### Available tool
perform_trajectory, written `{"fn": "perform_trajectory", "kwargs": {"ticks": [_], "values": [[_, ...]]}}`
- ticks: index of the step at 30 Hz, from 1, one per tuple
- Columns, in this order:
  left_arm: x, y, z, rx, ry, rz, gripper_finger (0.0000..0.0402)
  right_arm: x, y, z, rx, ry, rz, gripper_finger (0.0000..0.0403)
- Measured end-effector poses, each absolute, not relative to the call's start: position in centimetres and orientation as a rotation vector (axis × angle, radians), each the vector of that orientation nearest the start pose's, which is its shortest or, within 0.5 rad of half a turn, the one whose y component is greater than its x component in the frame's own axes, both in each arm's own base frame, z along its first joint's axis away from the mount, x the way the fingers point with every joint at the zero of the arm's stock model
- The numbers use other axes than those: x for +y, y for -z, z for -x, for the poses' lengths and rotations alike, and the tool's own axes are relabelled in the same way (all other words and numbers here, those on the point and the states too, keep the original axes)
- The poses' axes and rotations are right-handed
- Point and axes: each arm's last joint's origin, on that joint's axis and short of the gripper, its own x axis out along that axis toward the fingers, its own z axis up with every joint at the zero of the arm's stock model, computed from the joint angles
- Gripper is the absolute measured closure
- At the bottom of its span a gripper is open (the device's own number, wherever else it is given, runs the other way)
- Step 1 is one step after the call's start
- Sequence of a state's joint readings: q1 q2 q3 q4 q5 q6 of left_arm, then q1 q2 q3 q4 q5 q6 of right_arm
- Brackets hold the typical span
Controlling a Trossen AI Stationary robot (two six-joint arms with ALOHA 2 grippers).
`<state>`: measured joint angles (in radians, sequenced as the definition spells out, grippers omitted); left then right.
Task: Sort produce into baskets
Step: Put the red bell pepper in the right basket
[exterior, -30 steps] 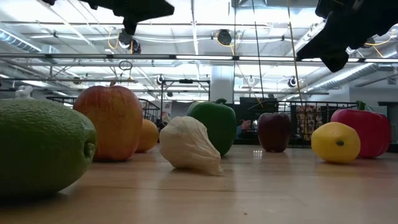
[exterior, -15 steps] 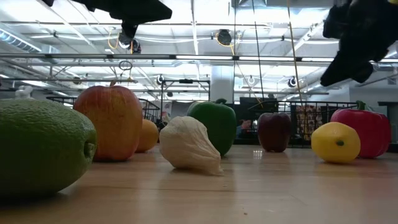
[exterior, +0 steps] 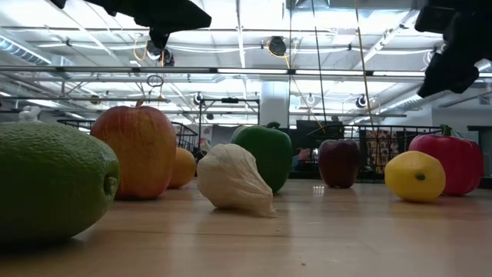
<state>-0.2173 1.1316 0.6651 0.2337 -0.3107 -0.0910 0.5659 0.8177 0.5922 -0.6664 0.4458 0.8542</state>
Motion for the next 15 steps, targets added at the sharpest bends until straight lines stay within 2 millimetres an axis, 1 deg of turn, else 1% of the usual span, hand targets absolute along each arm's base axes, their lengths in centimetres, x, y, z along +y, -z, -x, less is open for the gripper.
{"fn": "perform_trajectory", "kwargs": {"ticks": [2, 7, 15], "values": [[-4.4, -26.4, -24.2, 0.22, -0.103, 0.028, 0.0372, 7.1, -22.4, -13.0, 0.794, 0.223, -0.348, 0.0248], [-4.4, -26.4, -24.3, 0.222, -0.102, 0.005, 0.0372, 7.3, -22.0, -12.2, 0.852, 0.245, -0.352, 0.0248], [-4.4, -26.4, -24.2, 0.222, -0.108, 0.003, 0.0372, 6.7, -21.4, -11.3, 0.931, 0.312, -0.305, 0.0248]]}}
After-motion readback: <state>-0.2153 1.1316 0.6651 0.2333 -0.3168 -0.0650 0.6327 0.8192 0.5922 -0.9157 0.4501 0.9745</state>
